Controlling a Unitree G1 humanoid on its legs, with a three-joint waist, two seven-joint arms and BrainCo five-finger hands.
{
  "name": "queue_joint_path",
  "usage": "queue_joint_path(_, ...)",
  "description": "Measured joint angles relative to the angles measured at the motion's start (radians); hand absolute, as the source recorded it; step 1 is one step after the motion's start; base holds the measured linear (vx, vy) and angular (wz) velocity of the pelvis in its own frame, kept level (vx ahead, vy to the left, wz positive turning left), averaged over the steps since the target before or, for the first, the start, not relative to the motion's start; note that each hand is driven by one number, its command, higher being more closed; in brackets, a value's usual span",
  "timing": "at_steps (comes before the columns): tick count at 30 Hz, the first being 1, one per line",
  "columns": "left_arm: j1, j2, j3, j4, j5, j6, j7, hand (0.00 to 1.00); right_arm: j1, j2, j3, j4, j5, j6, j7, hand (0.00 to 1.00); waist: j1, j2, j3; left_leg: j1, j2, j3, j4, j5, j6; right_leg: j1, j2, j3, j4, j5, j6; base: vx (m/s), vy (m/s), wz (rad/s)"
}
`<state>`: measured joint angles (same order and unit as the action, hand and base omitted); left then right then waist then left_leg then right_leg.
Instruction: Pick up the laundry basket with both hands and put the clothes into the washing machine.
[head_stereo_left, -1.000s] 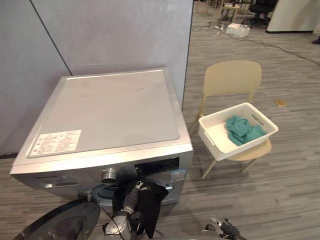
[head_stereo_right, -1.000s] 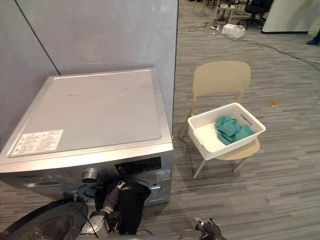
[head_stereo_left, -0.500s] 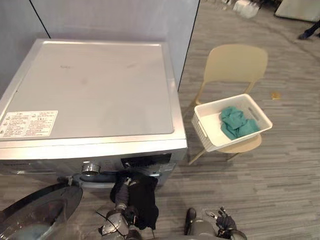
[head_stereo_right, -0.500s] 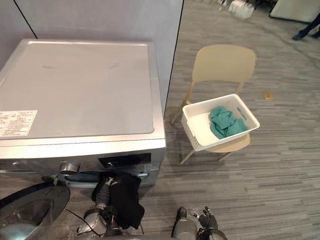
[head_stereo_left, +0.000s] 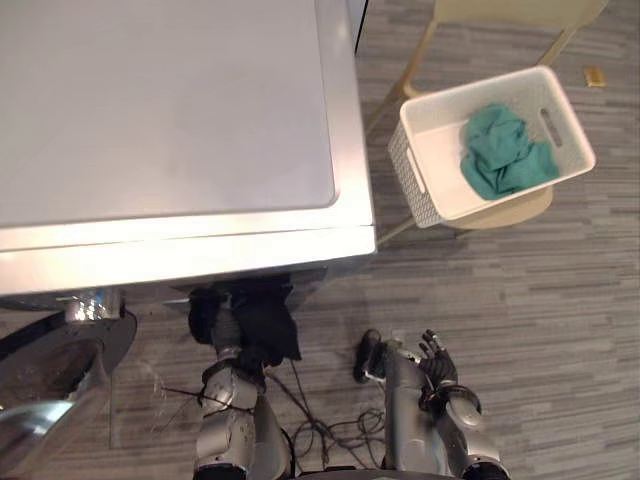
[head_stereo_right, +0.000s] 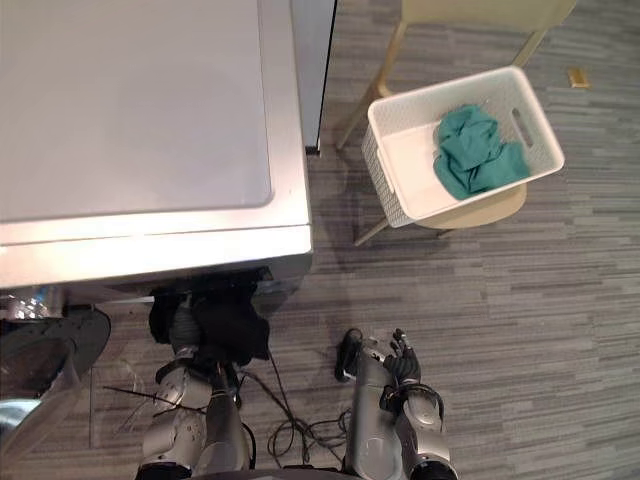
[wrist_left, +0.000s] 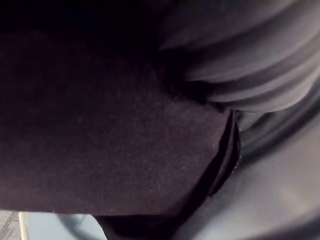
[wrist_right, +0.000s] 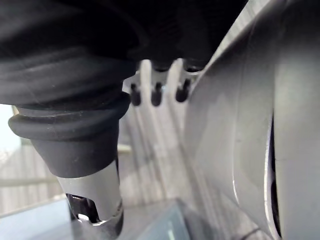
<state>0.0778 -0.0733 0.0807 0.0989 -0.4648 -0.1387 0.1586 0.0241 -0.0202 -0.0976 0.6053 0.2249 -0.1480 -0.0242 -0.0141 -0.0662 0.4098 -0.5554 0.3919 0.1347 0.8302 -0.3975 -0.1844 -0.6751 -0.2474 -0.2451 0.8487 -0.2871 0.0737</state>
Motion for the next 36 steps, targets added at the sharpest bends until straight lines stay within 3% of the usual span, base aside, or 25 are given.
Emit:
queue_joint_path(9,-0.173,0.004,0.056,-0.014,-0.274,-0.090,0.155,1.00,-0.061,-0.009,0.002,-0.082,0.020,-0.003,-0.062,0.00,0.006,0.001,0.052,-0.217,0.035,-0.080,0.175,-0.034,-0.003,-0.172,0.006,-0.003,0.135,-0.025,-0.019,-0.09,-0.039,-0.01)
queue_joint_path(15,-0.297,0.026,0.146,-0.015,-0.302,-0.126,0.243,1.00,-0.073,-0.008,-0.003,-0.134,0.053,-0.005,-0.085,0.00,0.031,-0.005,0.078,-0.326,0.046,-0.115,0.227,-0.038,-0.001,-0.253,0.012,-0.012,0.162,-0.021,-0.025,-0.07,-0.030,-0.01)
queue_joint_path(22,-0.406,0.119,0.210,-0.011,-0.268,-0.116,0.262,1.00,-0.072,-0.007,-0.002,-0.175,0.064,-0.004,-0.082,0.00,0.031,-0.009,0.081,-0.383,0.062,-0.122,0.249,-0.038,-0.001,-0.299,0.028,-0.016,0.161,-0.014,-0.032,0.00,-0.024,-0.07)
queue_joint_path(25,-0.458,0.174,0.245,-0.009,-0.271,-0.110,0.262,1.00,-0.071,-0.006,-0.003,-0.197,0.089,-0.004,-0.081,0.00,0.028,-0.026,0.101,-0.398,0.070,-0.126,0.250,-0.038,-0.001,-0.312,0.037,-0.019,0.158,-0.013,-0.034,-0.02,-0.047,-0.08)
queue_joint_path(36,-0.452,0.154,0.280,-0.016,-0.346,-0.112,0.290,1.00,-0.065,-0.007,-0.012,-0.200,0.089,-0.002,-0.078,0.00,0.030,-0.028,0.103,-0.423,0.079,-0.125,0.248,-0.037,-0.001,-0.335,0.042,-0.028,0.153,-0.007,-0.040,0.00,-0.041,-0.02)
